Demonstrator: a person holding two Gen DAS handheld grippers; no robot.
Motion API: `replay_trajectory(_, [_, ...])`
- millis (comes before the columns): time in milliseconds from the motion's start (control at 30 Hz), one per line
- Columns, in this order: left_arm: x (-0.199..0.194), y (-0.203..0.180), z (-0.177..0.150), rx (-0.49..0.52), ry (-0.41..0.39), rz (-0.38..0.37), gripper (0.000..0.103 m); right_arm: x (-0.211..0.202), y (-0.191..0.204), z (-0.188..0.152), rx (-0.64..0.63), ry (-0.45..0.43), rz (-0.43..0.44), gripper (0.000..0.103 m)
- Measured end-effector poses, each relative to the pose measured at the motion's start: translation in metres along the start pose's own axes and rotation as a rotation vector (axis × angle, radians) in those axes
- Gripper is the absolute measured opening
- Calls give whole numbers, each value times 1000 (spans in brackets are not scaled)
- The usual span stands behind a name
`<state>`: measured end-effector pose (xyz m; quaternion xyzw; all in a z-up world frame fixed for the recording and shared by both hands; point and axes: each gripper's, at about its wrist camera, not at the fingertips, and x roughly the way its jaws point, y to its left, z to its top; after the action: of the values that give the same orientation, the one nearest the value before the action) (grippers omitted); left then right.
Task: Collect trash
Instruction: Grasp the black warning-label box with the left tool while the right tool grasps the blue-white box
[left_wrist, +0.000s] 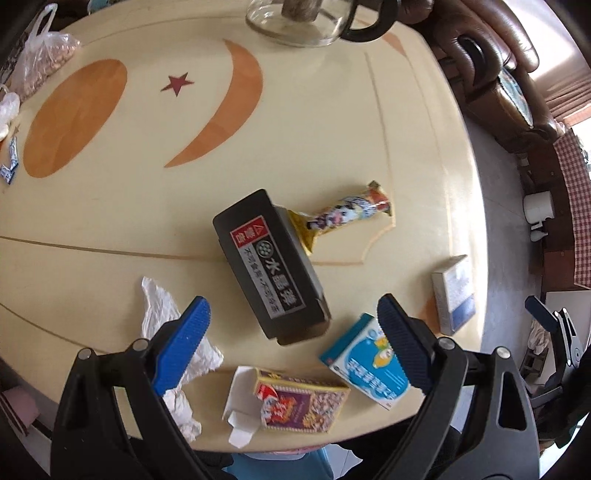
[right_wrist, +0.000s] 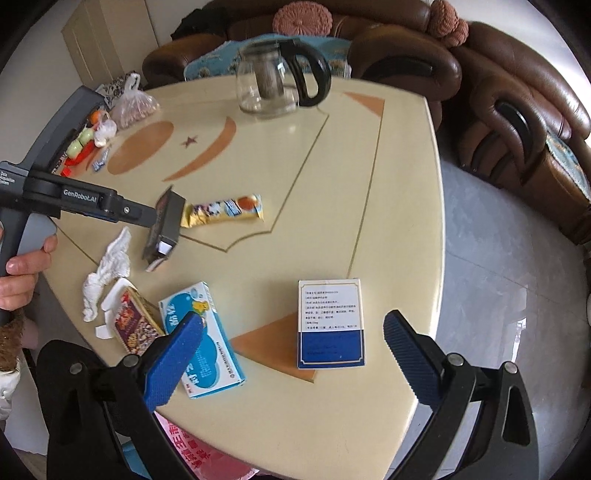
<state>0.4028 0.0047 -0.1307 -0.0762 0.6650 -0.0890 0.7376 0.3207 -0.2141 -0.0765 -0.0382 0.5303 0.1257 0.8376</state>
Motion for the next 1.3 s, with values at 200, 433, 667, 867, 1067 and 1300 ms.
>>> replay_trajectory(200, [17, 6, 8, -17, 23, -13, 89, 35, -3, 1, -4, 59, -9, 96])
replay_trajectory(433, [32, 9, 15, -32, 31, -25, 89, 62, -8, -3, -7, 100, -23, 96])
replay_trajectory(667, [48, 14, 16, -54, 44, -56, 84, 78, -13, -9, 6, 121, -22, 96])
replay_trajectory(867, [53, 18, 17, -66, 62, -70, 74, 86, -12, -11, 0, 126, -38, 96])
replay_trajectory(1067, [49, 22, 15, -54, 55, -62, 63, 87, -9, -11, -28, 112, -99, 75])
replay_trajectory(1300, [46, 23, 11, -35, 65, -39, 61, 85, -12, -11, -15, 91, -126, 63])
